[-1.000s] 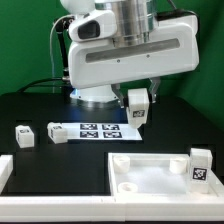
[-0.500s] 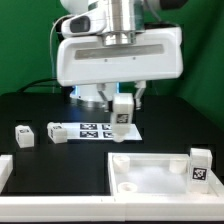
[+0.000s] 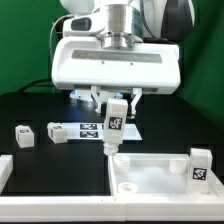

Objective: Assemble square table

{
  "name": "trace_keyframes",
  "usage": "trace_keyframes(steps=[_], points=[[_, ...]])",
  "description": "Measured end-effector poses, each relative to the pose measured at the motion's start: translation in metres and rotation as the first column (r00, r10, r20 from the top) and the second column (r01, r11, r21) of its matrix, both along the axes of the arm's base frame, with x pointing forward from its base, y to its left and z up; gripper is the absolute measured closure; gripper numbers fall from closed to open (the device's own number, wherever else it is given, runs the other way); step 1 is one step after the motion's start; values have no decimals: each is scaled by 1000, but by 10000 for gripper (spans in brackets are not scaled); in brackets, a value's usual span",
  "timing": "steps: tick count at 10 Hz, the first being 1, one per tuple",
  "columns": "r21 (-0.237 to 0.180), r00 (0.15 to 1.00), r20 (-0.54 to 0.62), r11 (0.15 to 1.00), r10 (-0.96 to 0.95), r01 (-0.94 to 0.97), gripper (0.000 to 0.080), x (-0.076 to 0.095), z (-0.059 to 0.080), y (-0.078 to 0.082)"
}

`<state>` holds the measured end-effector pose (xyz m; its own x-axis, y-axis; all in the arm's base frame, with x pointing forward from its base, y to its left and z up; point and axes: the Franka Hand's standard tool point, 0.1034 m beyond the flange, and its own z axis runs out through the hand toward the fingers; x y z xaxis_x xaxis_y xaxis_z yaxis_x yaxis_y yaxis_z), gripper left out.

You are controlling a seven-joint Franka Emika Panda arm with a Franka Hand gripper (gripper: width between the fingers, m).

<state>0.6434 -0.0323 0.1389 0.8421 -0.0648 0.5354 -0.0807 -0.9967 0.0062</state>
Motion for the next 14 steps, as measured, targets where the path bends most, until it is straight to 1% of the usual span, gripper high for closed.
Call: trace_keyframes(steps=[1, 2, 3, 8, 9, 10, 12, 13, 14], points=[[14, 1000, -4, 1000, -1, 1, 509, 3, 0, 2], [37, 1000, -20, 999, 6, -5, 509, 7, -1, 7], [45, 1000, -26, 999, 10, -9, 509, 8, -2, 10], [44, 1000, -29, 999, 10, -9, 509, 7, -5, 10], [37, 1000, -24, 999, 12, -11, 509, 3, -10, 12], [36, 1000, -27, 999, 12, -11, 509, 4, -20, 14], [37, 1000, -16, 999, 2, -1, 509, 21, -26, 8], [38, 1000, -14, 999, 2, -1, 509, 26, -30, 8], [38, 1000, -16, 999, 2, -1, 509, 28, -34, 8]])
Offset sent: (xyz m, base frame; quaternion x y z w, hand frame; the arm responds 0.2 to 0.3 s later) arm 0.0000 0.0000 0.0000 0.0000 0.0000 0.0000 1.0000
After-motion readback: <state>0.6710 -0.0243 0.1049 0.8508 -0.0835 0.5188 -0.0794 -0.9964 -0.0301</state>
